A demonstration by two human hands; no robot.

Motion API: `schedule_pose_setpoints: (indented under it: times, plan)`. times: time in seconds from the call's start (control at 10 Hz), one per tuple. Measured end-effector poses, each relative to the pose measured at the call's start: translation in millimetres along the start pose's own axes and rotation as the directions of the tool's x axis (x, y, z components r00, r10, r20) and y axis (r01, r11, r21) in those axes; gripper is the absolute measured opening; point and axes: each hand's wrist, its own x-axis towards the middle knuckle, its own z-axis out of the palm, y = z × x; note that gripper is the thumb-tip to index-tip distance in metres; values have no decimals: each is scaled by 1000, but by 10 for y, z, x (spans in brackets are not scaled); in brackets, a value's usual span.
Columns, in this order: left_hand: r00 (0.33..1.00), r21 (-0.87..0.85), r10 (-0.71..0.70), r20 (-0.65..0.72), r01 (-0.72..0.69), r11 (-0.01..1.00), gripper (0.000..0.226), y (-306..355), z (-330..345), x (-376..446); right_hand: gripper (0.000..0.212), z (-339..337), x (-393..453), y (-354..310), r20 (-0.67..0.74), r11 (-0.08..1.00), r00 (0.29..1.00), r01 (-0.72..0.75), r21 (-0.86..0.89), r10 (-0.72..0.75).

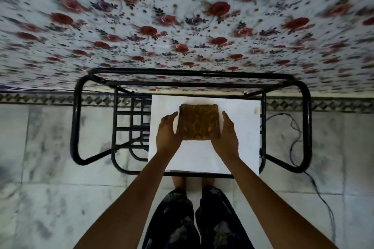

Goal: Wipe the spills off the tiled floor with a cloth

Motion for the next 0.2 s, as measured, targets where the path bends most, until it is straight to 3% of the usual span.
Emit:
schedule_pose_setpoints:
  times: [0.2]
  plan:
    - [986, -11, 157, -62, -158, 987, 54, 542, -562, -751, 58, -569, -747, -457, -46, 961, 961, 272, -48, -274]
